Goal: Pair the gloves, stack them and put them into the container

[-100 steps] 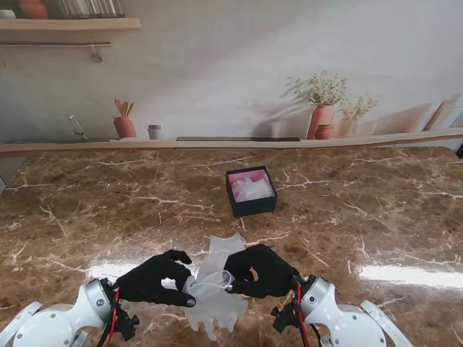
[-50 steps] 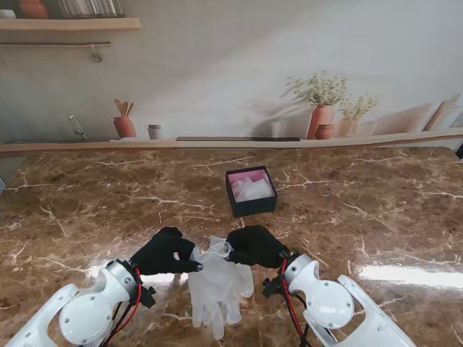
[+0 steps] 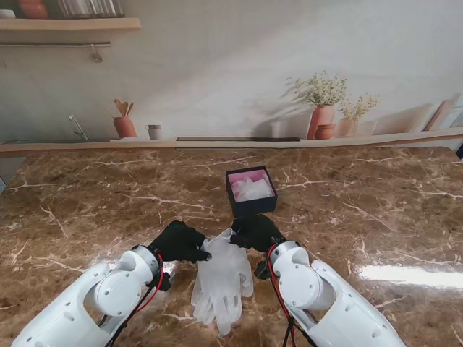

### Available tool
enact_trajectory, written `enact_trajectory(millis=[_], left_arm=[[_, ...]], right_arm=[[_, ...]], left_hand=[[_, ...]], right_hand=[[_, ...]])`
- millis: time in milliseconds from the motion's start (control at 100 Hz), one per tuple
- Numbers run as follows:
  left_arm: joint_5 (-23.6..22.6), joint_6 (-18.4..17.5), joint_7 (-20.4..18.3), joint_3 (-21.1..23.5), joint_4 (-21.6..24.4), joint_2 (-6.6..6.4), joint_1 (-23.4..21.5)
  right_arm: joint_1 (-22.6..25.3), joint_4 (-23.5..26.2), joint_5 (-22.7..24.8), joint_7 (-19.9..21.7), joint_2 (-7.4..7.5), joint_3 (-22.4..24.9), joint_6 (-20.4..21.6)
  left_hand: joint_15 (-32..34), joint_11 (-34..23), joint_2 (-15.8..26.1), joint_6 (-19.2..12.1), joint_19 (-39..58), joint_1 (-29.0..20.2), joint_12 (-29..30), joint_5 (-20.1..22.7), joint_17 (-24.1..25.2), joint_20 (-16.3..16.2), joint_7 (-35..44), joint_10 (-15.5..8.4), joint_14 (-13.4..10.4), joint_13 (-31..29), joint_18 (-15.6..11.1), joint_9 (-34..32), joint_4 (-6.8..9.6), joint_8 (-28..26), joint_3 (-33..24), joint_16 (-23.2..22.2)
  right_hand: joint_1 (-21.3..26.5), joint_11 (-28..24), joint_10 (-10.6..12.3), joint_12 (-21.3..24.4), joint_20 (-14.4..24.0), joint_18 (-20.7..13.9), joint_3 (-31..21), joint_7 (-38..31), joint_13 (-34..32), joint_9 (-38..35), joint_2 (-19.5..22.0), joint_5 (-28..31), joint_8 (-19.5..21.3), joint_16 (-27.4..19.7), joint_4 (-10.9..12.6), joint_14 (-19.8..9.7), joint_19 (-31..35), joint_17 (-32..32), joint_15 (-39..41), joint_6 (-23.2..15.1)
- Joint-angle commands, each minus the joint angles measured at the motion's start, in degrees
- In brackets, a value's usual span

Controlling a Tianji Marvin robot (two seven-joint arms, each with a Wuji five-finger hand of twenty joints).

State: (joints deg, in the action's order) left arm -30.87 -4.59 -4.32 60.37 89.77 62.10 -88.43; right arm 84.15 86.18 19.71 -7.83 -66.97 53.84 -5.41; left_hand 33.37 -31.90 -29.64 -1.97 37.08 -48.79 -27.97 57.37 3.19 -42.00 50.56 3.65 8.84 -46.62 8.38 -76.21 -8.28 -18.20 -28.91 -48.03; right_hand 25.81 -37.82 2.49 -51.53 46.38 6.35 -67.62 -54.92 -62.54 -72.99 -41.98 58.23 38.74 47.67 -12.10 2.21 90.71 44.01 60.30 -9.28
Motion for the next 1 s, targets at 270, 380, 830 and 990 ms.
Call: enact_trajectory(millis=[270,380,830,990], left_arm=[[-4.6,5.43,3.47,-3.0,-3.69,0.99,2.54],[-5.32,6.91,5.83,-4.36,-5.12,1.49,3.57],[-7.25,11.7,4.36,-6.32,-5.78,1.23,5.32],[-7.9,11.61,4.68,-4.51,-4.69,1.11,3.67]], right_arm=[[-0.13,-0.54,4.03,-2.22,-1.55,-2.52,-8.07],[-0.61,-1.01,4.5,-2.73,-1.79,-3.22,-9.71],[-2.44,-1.82,12.47,-2.6,-1.17,-5.7,-17.91],[-0.91,0.26,17.6,-2.53,-0.12,-4.62,-19.08]], left_hand=[[3.3,-3.58,-1.79,0.3,3.0,2.23,-2.05,0.07,0.68,-0.57,0.9,0.93,-0.41,-1.9,-1.32,-3.93,-1.56,-0.61,-4.38,-1.11],[3.87,-3.24,-1.58,0.15,3.72,2.39,-2.21,0.08,0.61,-0.69,0.49,0.62,0.42,-1.7,-1.4,-3.75,-1.77,0.0,-4.09,-1.53],[-10.57,12.6,3.31,4.72,-3.79,12.04,4.69,-18.2,1.6,-0.91,-29.78,1.78,1.81,16.95,1.0,29.33,1.71,4.19,-3.79,6.34],[-20.68,16.07,5.01,7.7,-11.56,11.81,11.91,-24.94,1.16,2.24,-37.32,1.85,0.59,26.59,-0.83,46.31,2.36,7.47,-1.35,18.17]], right_hand=[[-1.06,-0.87,-0.18,1.6,-1.76,-2.05,-2.0,-1.86,-3.15,-2.32,0.25,-0.09,-2.64,-0.4,1.25,-0.6,4.24,1.98,1.8,-1.72],[-1.01,-0.95,-0.2,1.85,-2.06,-2.19,-1.71,-2.13,-3.12,-2.33,0.42,-0.18,-3.01,-0.56,1.26,-0.57,4.35,1.97,1.87,-1.64],[-3.95,2.39,0.46,6.11,-5.22,-4.15,6.62,1.54,1.0,2.27,2.11,-4.54,-8.28,-2.97,0.68,-1.59,1.4,-0.43,-2.35,-0.77],[-10.28,9.68,0.7,12.58,-6.7,-6.43,15.05,31.03,9.56,16.16,8.03,-12.22,-0.21,-8.43,7.19,-2.18,-4.65,-5.75,-14.62,5.81]])
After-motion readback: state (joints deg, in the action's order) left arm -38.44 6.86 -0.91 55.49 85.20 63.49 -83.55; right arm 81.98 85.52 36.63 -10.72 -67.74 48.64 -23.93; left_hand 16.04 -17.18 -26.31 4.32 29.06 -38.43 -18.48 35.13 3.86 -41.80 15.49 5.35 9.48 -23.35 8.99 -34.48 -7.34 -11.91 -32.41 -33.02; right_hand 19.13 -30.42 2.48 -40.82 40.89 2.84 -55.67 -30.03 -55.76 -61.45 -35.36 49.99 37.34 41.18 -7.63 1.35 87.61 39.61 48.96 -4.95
